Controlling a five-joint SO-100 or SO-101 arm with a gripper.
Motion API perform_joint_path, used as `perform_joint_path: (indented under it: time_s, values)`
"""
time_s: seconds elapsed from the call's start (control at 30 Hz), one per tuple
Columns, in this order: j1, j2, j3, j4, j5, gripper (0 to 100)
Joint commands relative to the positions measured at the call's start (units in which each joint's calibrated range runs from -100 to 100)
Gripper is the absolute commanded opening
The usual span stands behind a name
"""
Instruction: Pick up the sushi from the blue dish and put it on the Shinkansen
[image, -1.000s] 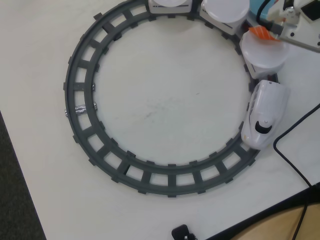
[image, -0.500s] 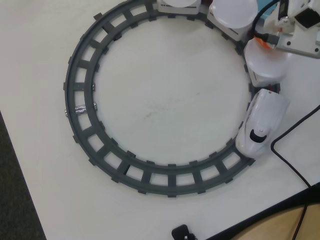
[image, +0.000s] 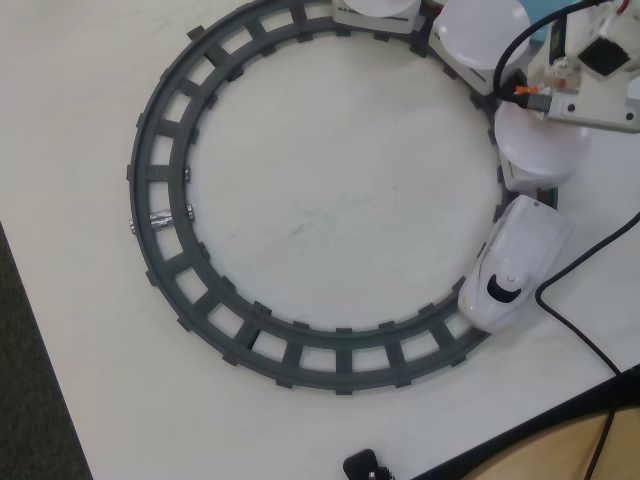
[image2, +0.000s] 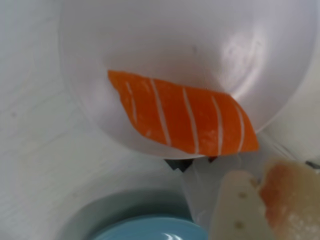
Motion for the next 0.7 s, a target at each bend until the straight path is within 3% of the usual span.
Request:
perform_joint_path:
  time_s: [0.0,0.37,0.67]
  values:
    - [0.1,-3.9,0.1,-0.3,-0.3,2]
    - [-0.1,-3.1,1.0,-0.3,-0.3,2]
    - [-5.9,-3.9,4.9,-0.3,0.2,2]
